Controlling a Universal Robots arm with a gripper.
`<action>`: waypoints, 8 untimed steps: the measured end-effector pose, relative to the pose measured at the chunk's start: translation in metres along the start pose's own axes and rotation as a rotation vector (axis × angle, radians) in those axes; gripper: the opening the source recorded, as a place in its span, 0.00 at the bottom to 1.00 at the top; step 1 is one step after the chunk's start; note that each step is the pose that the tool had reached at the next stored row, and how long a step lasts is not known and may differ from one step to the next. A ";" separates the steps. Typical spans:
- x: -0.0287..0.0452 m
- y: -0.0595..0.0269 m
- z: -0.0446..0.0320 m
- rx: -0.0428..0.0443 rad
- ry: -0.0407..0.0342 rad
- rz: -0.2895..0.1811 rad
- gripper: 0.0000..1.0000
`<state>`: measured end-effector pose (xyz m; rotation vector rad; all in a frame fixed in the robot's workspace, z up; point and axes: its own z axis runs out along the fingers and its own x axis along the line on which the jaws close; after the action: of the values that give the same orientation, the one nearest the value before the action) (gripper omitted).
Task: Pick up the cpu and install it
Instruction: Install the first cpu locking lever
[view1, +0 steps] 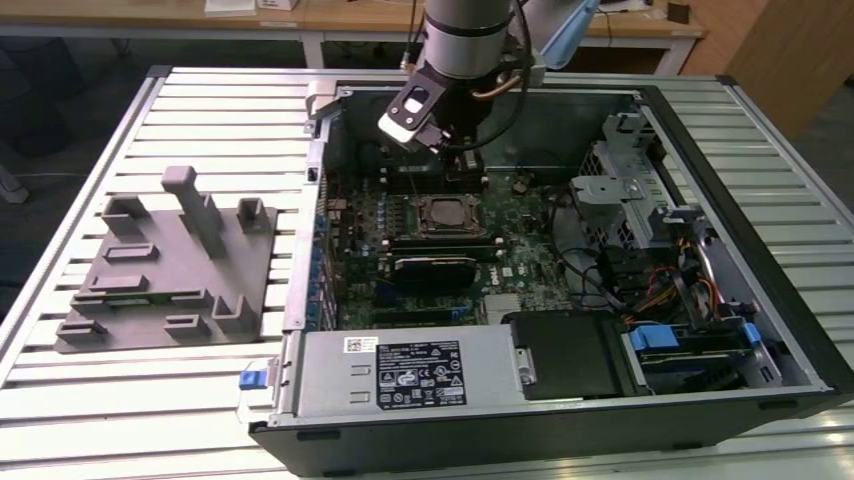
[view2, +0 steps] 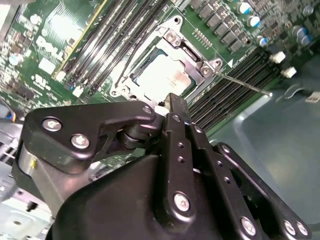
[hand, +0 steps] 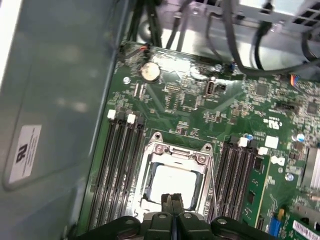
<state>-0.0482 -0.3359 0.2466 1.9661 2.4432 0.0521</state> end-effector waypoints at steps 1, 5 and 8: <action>0.0000 0.0000 0.0000 0.0003 0.0004 -0.015 0.11; 0.0000 0.0000 0.0000 0.0012 0.0023 -0.074 0.11; 0.0000 0.0000 0.0000 0.0021 0.0039 -0.128 0.11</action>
<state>-0.0482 -0.3359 0.2465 1.8066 2.5662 0.0528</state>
